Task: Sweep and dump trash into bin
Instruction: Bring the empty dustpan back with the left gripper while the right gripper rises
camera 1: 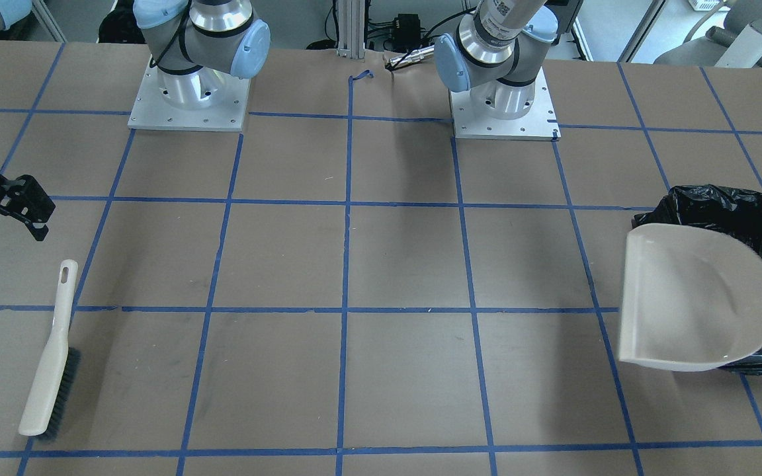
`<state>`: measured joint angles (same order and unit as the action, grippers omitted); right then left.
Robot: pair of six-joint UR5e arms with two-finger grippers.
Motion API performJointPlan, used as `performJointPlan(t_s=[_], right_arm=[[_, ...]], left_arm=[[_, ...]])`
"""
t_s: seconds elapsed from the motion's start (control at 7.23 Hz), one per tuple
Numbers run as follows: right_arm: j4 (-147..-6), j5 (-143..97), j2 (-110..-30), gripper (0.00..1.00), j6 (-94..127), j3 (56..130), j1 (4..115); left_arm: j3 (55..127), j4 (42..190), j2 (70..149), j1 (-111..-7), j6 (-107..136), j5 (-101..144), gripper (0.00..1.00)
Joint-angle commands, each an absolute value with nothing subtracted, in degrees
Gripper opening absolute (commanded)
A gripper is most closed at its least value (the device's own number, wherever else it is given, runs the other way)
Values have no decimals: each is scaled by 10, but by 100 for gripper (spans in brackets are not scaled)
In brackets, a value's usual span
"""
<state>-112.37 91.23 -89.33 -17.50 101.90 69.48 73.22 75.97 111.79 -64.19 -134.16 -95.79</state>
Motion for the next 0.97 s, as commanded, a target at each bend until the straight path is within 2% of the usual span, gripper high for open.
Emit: performJointPlan(t_s=[0.0,0.28,0.55,0.83], right_arm=[[-1037,907,-919,100,-171,969,714],[-981,911,-918,100,-114,895,764],[-983,919,-903,100,-98,894,823],[-983,915,-890,100,-82,894,828]], left_arm=[[769,762,1135,-703,-1268,-923,0],[775,760,1171,-737,-1235,-914,0],[776,758,1202,-751,-1180,-912,0],[776,750,1226,-769,-1140,-915,0]])
